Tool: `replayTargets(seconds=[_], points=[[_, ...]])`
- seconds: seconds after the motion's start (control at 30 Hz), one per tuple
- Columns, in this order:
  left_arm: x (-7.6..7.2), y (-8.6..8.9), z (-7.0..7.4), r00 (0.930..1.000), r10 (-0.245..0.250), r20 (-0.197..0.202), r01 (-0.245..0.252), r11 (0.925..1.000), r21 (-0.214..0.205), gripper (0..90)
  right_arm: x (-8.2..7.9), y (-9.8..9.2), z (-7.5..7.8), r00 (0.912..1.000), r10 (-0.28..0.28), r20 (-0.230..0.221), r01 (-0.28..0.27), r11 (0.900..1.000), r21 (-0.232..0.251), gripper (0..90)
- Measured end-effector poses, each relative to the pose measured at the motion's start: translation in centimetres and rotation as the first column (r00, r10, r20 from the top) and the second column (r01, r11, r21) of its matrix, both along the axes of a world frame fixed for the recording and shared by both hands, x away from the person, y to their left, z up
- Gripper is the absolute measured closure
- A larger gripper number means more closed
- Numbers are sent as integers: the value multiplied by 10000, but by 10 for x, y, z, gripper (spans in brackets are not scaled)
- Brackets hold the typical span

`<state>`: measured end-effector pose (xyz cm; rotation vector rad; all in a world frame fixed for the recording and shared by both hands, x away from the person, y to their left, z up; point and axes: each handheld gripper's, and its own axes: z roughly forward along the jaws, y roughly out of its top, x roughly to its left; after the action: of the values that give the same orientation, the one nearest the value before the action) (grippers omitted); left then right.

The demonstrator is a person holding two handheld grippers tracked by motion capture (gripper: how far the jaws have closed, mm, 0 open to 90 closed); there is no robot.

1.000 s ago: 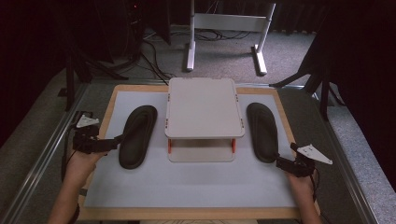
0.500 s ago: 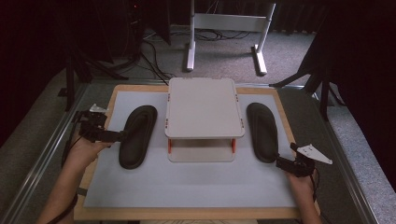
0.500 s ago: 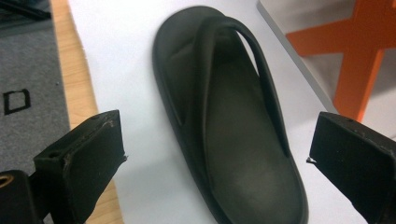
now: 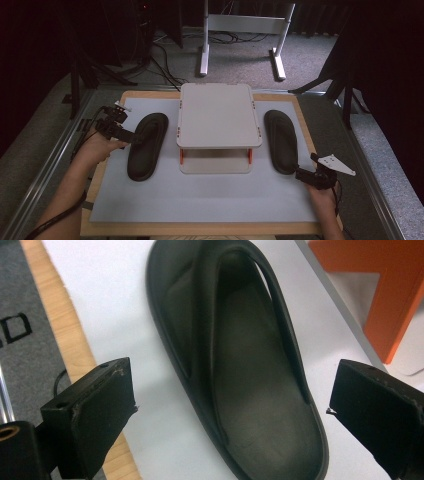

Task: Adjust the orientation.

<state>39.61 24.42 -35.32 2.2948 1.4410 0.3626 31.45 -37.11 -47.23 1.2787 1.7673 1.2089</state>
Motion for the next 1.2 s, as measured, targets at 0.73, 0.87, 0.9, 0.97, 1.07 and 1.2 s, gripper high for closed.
replayTargets(seconds=[0.73,0.87,0.9,0.97,1.07,1.2], points=[[48,-30,-14,9719,-725,-2238,898,9937,678,58,0,-1,0,10000,94,-7,-94,9999,66,132],[54,-24,-22,9638,-705,-2572,914,9933,704,86,0,-1,0,9999,117,-35,-116,9999,48,132],[55,-22,-23,9642,-592,-2584,815,9937,766,87,0,-1,0,9999,114,-28,-114,9999,39,132],[58,-17,-24,9630,-584,-2632,803,9941,734,138,1,0,0,9999,127,-48,-127,9999,15,132],[63,-11,-23,9667,-501,-2508,617,9974,383,165,1,0,-1,9999,114,-48,-114,9999,-60,132],[69,-8,-23,9685,-340,-2466,408,9989,224,219,1,0,-1,9999,118,-64,-118,9999,-62,132]])
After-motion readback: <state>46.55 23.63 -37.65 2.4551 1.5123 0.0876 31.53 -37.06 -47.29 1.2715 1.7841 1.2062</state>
